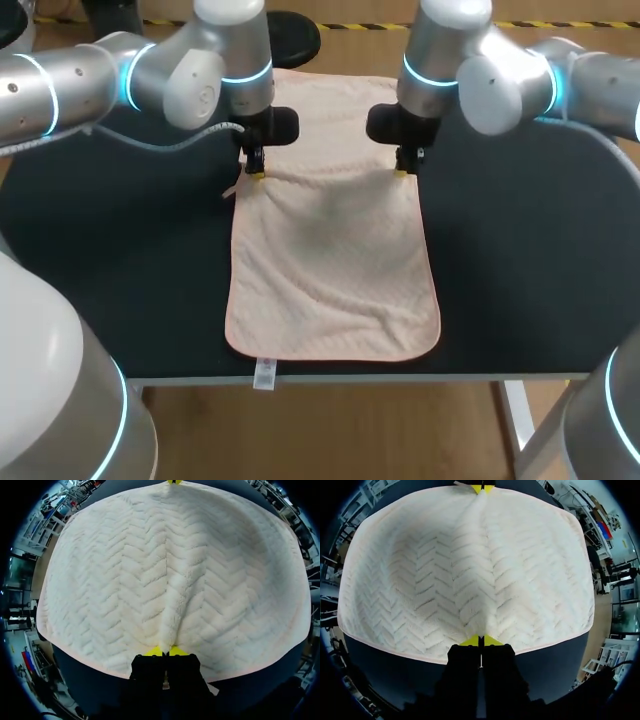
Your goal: Fold the towel
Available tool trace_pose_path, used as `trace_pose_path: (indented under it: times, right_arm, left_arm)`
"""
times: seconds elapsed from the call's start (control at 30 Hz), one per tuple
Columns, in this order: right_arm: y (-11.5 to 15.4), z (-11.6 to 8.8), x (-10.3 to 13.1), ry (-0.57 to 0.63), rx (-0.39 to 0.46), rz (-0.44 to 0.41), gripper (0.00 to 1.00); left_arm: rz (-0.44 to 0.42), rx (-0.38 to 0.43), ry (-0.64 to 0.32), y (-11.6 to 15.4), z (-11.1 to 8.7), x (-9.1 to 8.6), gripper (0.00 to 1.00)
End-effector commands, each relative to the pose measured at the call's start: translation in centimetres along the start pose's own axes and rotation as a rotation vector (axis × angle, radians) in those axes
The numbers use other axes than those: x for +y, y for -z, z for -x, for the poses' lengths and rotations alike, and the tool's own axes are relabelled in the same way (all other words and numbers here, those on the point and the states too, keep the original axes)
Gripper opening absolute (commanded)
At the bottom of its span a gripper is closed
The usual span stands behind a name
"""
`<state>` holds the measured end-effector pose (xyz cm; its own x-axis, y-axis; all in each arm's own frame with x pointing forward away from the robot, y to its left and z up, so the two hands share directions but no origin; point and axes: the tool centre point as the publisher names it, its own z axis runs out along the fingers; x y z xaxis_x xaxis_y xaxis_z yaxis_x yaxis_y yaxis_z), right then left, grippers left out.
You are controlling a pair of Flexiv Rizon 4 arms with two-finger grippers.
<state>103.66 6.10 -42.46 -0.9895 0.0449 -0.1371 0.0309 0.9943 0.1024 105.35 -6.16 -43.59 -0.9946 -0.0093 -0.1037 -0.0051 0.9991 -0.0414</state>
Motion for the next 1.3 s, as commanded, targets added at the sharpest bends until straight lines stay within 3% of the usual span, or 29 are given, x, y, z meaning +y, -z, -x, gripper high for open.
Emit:
trace_pose_path:
  times: [0.03, 0.23, 0.4, 0.83, 1.03, 1.3]
  right_arm:
    - [2.1, -0.3, -0.4, 0.012, -0.024, 0.019, 0.0]
    - [5.3, 0.6, -0.5, 0.028, -0.086, 0.035, 0.0]
    - [9.6, 2.3, -0.3, 0.073, -0.167, 0.053, 0.0]
    - [24.2, 9.1, 1.0, 0.14, -0.463, 0.112, 0.0]
    - [28.9, 12.0, 1.6, 0.157, -0.605, 0.111, 0.0]
    - [33.9, 16.2, 2.0, 0.148, -0.782, 0.097, 0.0]
  left_arm:
    - [-0.008, -0.033, 0.009, 1.6, 0.0, 0.2, 0.0]
    - [-0.026, -0.123, 0.032, 5.6, 0.9, 0.2, 0.0]
    - [-0.045, -0.235, 0.061, 10.4, 2.4, 0.2, 0.0]
    - [-0.03, -0.589, 0.141, 24.5, 9.2, -0.1, 0.0]
    - [-0.039, -0.736, 0.118, 29.9, 12.6, -1.0, 0.0]
    - [-0.033, -0.865, 0.095, 36.1, 16.8, -1.9, 0.0]
